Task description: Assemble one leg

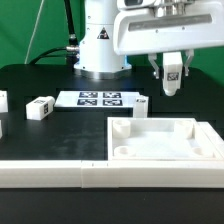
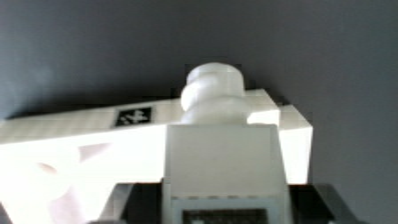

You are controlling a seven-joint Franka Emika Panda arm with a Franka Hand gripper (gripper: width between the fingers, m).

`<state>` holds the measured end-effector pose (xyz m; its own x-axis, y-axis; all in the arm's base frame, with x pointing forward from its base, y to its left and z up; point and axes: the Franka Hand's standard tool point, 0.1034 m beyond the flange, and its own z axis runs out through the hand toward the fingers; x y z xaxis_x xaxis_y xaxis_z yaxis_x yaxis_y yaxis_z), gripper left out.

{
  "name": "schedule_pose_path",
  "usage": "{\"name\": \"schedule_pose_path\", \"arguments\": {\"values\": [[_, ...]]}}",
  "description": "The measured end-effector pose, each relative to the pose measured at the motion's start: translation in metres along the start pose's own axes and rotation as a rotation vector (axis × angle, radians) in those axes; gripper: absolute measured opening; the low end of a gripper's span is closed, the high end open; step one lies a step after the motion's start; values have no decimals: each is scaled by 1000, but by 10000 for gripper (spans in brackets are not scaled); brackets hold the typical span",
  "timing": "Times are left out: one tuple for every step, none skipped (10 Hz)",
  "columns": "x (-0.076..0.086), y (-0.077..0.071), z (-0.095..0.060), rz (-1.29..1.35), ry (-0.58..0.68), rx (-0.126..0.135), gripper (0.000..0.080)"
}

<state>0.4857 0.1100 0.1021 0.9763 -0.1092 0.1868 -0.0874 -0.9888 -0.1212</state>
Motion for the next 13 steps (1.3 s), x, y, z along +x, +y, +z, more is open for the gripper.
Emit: {"name": "schedule_pose_path", "arguments": {"values": [[13, -10, -6, -13, 19, 10, 290], [26, -16, -10, -49, 43, 18, 290], [25, -16, -8, -46, 49, 19, 290], [25, -16, -8, -48, 76, 21, 290], [24, -16, -8, -48, 71, 21, 290], [31, -18, -9, -57, 129, 28, 290], [38, -22, -4, -80, 218, 38, 290], [49, -21, 2, -119, 329, 41, 290], [53, -20, 13, -143, 359, 37, 290], [60, -19, 18, -171, 313, 28, 290], [75, -14, 15, -203, 338, 17, 290], [85, -7, 19, -229, 345, 5, 290], [89, -6, 19, -246, 351, 1, 290]]}}
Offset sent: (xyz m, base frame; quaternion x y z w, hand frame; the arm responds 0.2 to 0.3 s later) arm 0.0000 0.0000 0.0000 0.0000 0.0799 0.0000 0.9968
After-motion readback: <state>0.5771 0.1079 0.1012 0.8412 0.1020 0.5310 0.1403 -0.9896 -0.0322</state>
